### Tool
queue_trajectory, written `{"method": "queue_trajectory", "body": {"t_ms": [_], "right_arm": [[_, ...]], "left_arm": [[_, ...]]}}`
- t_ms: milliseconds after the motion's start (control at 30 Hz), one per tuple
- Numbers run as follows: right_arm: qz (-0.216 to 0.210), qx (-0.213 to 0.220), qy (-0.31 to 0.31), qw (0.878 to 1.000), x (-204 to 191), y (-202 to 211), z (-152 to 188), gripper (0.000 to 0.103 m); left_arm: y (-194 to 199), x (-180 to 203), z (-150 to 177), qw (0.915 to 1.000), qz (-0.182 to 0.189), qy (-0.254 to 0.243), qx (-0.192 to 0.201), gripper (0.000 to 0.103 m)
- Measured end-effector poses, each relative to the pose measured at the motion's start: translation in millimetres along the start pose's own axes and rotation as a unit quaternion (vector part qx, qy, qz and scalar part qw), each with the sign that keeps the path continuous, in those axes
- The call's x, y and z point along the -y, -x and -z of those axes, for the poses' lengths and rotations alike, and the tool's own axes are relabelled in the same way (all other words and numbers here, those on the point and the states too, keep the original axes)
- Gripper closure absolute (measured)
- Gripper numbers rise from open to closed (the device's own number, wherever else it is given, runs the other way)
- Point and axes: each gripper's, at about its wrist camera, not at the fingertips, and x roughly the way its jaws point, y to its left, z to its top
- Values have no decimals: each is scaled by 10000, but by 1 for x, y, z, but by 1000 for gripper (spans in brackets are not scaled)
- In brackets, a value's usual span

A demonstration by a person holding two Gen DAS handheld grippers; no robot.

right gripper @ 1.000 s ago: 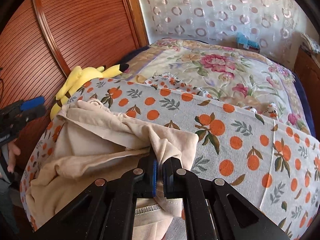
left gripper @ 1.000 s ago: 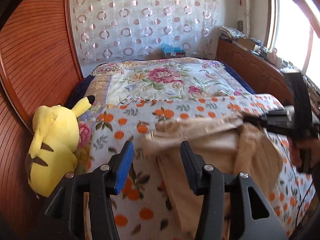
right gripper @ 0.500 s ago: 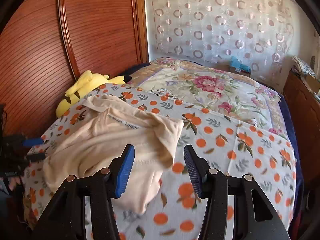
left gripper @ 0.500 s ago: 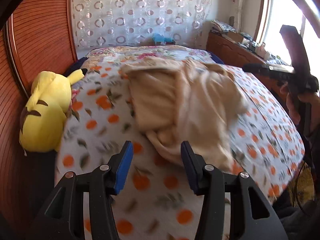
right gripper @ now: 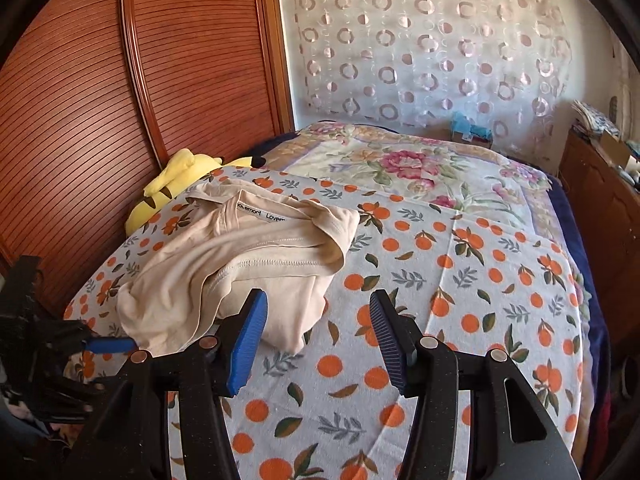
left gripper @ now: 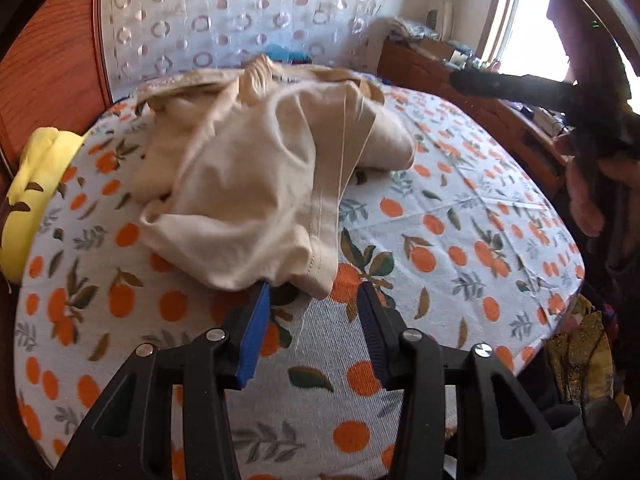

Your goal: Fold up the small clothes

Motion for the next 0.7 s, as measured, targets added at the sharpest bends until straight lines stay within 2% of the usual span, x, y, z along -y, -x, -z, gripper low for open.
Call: {"method": "queue_trajectory", "body": {"t_ms": [33, 100, 133, 167, 300, 400, 567, 700], "right_arm": [[-17, -10, 10, 10000, 0, 0, 0, 48], [-47, -25, 6, 10000, 1, -1, 1, 48], [-71, -43, 9, 10000, 2, -3, 1, 48], [-101, -62, 15, 9999, 2, -4, 2, 48], [-232, -131, 46, 9996, 3, -14, 0, 48], [-297, -159, 69, 9994, 3, -23, -5, 48], [-387, -189, 79, 9990, 5, -44, -19, 47], [-441, -336, 151, 9983, 13, -69, -33, 48]], "left_arm": [[-1, 0, 0, 10000, 12, 27, 8, 60], [-3, 0, -3, 10000, -47, 40, 59, 69], [-4, 0, -5, 9999, -58, 70, 43, 86], [-4, -1, -7, 9999, -48, 97, 54, 98], [14, -6, -18, 9989, -149, 16, 436, 100], [36, -15, -42, 9969, -183, -12, 763, 100], [53, -46, -106, 9913, -537, -136, 1192, 100], [44, -82, -157, 9876, -804, -22, 1351, 100]]}}
